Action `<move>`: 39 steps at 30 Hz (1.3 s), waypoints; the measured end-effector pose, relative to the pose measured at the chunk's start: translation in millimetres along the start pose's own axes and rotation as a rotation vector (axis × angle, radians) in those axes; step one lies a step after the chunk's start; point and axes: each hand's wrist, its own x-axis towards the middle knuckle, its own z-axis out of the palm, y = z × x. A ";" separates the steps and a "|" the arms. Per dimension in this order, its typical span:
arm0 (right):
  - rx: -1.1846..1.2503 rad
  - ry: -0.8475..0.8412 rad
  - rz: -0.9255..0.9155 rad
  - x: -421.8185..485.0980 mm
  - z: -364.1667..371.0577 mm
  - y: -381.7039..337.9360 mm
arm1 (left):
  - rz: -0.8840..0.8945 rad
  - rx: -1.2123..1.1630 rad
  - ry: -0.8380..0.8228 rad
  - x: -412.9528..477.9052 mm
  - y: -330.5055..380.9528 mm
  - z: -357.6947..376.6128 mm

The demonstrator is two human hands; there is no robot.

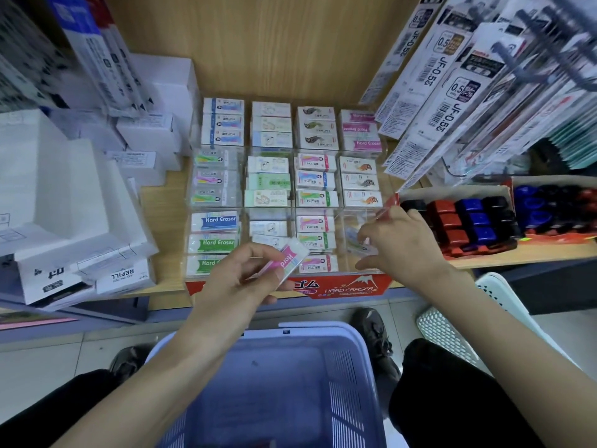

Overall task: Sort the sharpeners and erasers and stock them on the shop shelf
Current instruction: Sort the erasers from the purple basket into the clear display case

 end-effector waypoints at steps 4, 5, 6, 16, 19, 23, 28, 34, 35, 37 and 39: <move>-0.108 -0.039 -0.009 0.6 0.5 -2.7 | 0.002 0.016 0.002 0.1 0.5 -0.7; -0.138 -0.035 -0.001 0.2 3.2 -4.4 | 0.001 0.015 0.004 0.1 0.6 -1.0; -0.153 -0.025 0.013 -0.1 4.4 -6.8 | 0.001 0.015 0.007 0.2 0.5 -1.2; -0.208 0.236 -0.227 8.5 -1.3 -11.9 | -0.008 0.003 0.019 1.8 -0.2 -1.9; -0.150 0.294 -0.097 7.6 8.1 -12.1 | -0.008 0.004 0.016 0.9 0.2 -1.2; -0.048 0.365 -0.072 5.5 23.6 -2.9 | -0.001 0.004 0.003 -0.5 1.5 -1.7; 0.788 0.148 0.032 -30.7 -8.9 -12.0 | 0.047 0.005 -0.036 -3.9 5.5 -2.7; 1.567 -0.001 -0.006 -54.2 -36.0 -56.8 | 0.091 0.022 -0.091 -5.3 6.3 -0.1; 1.551 0.030 0.001 -52.7 -35.9 -59.2 | 0.096 0.024 -0.103 -5.3 6.4 0.4; 1.580 0.084 0.043 -49.9 -35.9 -60.6 | 0.099 0.014 -0.103 -4.4 5.6 0.1; 1.652 0.103 0.070 -50.0 -36.3 -61.4 | 0.088 0.017 -0.086 -3.3 4.8 -1.3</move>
